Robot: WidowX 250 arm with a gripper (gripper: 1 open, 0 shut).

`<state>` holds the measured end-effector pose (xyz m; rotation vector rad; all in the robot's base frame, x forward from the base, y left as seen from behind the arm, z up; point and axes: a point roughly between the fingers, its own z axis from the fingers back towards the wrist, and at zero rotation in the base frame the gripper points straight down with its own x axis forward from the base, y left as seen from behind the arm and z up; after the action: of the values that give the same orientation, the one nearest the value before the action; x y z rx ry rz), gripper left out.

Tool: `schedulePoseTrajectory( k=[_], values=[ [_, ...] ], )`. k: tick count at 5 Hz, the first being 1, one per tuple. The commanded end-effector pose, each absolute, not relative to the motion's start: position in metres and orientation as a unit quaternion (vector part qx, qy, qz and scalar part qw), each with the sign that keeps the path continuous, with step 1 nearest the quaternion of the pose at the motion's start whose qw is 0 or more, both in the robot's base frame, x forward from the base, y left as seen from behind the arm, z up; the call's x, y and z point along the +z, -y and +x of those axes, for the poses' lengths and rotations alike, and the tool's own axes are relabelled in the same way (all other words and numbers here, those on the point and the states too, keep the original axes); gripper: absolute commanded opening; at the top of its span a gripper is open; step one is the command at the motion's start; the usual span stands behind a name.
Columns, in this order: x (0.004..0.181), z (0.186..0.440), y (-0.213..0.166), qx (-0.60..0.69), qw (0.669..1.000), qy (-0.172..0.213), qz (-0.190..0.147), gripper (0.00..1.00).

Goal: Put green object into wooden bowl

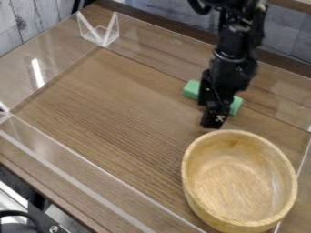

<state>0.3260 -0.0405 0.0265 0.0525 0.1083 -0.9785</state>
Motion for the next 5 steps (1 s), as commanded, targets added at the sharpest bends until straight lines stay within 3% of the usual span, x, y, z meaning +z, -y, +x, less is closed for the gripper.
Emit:
schedulePoseTrajectory(
  k=[1,3,5],
  values=[
    [0.0441,0.3443,0.0474,-0.477,0.877,-0.015,0.045,1.0],
    [0.0514,0.3523,0.0388,-0.434,0.9,-0.003,0.051,1.0],
    [0.0463,0.3536,0.0384,-0.438,0.897,0.014,0.054,1.0]
  ],
)
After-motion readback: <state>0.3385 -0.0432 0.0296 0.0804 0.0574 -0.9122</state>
